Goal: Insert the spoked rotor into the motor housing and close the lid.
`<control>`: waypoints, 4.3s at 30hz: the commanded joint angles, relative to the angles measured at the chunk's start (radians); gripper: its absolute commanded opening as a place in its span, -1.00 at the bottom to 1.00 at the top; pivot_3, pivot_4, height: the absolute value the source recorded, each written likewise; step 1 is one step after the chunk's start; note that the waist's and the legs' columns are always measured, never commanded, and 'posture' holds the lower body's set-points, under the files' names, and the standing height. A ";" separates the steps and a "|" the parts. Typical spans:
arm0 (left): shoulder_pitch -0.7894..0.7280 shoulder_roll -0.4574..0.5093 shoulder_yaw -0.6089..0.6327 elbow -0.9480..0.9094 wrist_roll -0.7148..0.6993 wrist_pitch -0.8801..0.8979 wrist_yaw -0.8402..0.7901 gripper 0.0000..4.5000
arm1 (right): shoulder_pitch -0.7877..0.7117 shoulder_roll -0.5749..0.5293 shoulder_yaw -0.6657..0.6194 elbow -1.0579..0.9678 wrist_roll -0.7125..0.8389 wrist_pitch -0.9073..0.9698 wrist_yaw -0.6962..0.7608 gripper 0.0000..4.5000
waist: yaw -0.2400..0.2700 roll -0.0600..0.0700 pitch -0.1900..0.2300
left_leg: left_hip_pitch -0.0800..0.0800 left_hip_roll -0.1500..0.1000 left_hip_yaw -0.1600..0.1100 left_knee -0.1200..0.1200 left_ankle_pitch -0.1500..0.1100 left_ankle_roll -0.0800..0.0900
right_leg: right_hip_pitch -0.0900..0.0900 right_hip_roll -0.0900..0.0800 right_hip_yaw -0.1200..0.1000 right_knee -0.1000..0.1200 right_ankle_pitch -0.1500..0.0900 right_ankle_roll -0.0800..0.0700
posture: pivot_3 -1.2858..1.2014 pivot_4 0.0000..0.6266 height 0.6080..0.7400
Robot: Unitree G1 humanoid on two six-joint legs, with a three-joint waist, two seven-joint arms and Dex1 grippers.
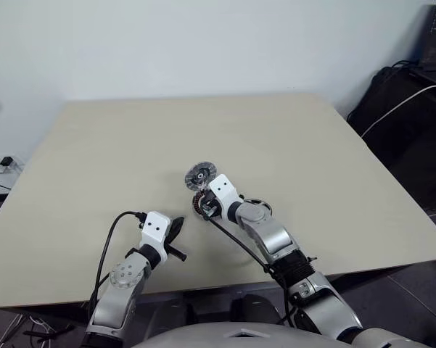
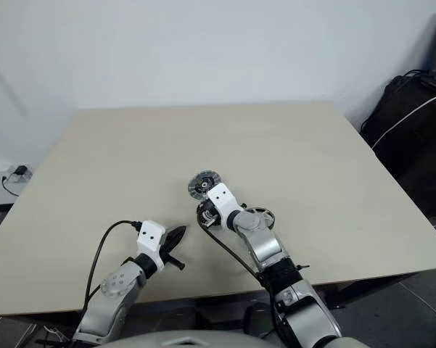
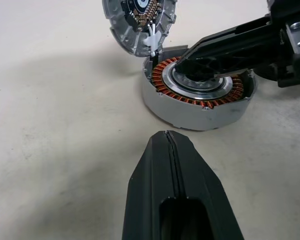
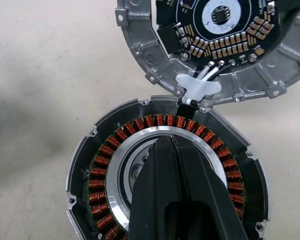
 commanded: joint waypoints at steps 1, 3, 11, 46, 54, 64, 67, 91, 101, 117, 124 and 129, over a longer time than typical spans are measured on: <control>-0.018 0.002 -0.003 -0.030 0.000 -0.003 -0.003 -1.00 | -0.008 0.012 -0.027 0.002 0.013 -0.026 -0.003 -0.99 | 0.000 0.000 0.000 | 0.000 0.000 0.000 0.000 0.000 0.000 | 0.000 0.000 0.000 0.000 0.000 0.000 | 0.03 -1.00 1.00; -0.019 0.004 -0.003 -0.029 0.000 -0.003 -0.005 -1.00 | -0.003 0.010 -0.037 -0.022 0.023 -0.033 0.002 -0.99 | 0.000 0.000 0.000 | 0.000 0.000 0.000 0.000 0.000 -0.001 | 0.000 0.000 0.000 0.001 0.000 0.000 | 0.03 -1.00 1.00; -0.035 0.002 -0.010 -0.017 0.001 0.000 -0.016 -1.00 | 0.016 -0.004 -0.058 -0.159 0.051 -0.009 0.018 -0.99 | 0.002 0.000 0.000 | -0.011 0.000 0.000 0.000 0.001 -0.001 | -0.010 0.001 0.000 0.002 0.006 -0.003 | 0.03 -1.00 1.00; -0.016 0.008 -0.010 -0.028 -0.005 0.010 -0.015 -1.00 | 0.064 -0.054 -0.014 -0.016 -0.001 -0.018 0.033 -0.99 | 0.002 0.000 -0.002 | -0.010 0.000 0.000 0.002 0.001 -0.001 | -0.009 0.001 0.000 0.003 0.002 0.001 | 0.03 -1.00 1.00; -0.016 0.007 -0.013 -0.024 -0.009 0.014 -0.017 -1.00 | 0.068 -0.054 -0.029 -0.096 0.019 -0.032 0.041 -0.99 | 0.003 0.001 -0.010 | -0.008 0.000 0.000 0.003 0.001 -0.002 | -0.008 0.001 0.001 0.004 0.001 -0.001 | 0.03 -1.00 1.00; -0.020 0.005 -0.020 -0.022 -0.008 0.015 -0.022 -1.00 | 0.041 -0.019 -0.035 -0.200 0.021 -0.051 0.025 -0.99 | 0.007 0.001 -0.009 | -0.009 0.000 0.000 0.003 0.001 -0.002 | -0.010 0.001 0.001 0.007 0.002 0.000 | 0.03 -1.00 1.00; -0.019 0.006 -0.021 -0.027 -0.007 0.015 -0.021 -1.00 | 0.056 -0.033 -0.053 -0.245 0.020 -0.028 0.010 -0.99 | 0.010 0.001 -0.009 | -0.009 0.000 0.000 0.004 0.002 -0.002 | -0.010 0.001 0.001 0.007 0.001 -0.001 | 0.03 -1.00 1.00; -0.055 0.024 -0.033 0.003 -0.012 0.027 -0.066 -1.00 | 0.439 -0.042 -0.716 -0.723 0.431 0.524 -0.128 -0.16 | 0.015 0.003 -0.009 | -0.010 0.000 -0.001 0.004 -0.002 0.005 | -0.009 0.000 0.000 0.004 0.000 -0.003 | 0.03 -1.00 1.00; -0.053 0.026 -0.034 0.005 -0.011 0.035 -0.070 -1.00 | 0.339 0.118 -0.934 -0.705 0.735 0.798 -0.251 -0.01 | 0.016 0.006 -0.007 | -0.010 0.000 -0.001 0.003 -0.002 0.005 | -0.010 0.000 0.000 0.003 0.000 -0.003 | 0.03 -1.00 1.00; -0.025 0.027 -0.024 -0.021 -0.011 0.037 -0.053 -1.00 | 0.316 0.142 -0.957 -0.613 0.858 0.839 -0.357 -0.01 | 0.014 0.009 -0.006 | -0.011 0.000 -0.001 0.003 -0.002 0.005 | -0.010 0.000 0.001 0.003 0.000 -0.003 | 0.03 -1.00 1.00; -0.024 0.031 -0.024 -0.015 -0.011 0.033 -0.051 -1.00 | 0.327 0.158 -0.967 -0.585 0.897 0.828 -0.384 -0.01 | 0.014 0.010 -0.006 | -0.011 0.000 -0.001 0.003 -0.003 0.006 | -0.010 0.000 0.001 0.003 0.000 -0.003 | 0.03 -1.00 1.00; -0.030 0.032 -0.023 -0.010 -0.011 0.030 -0.051 -1.00 | 0.337 0.163 -0.963 -0.565 0.920 0.810 -0.402 -0.28 | 0.014 0.010 -0.006 | -0.011 0.000 -0.001 0.002 -0.003 0.006 | -0.010 0.000 0.001 0.002 0.000 -0.002 | 0.03 -1.00 1.00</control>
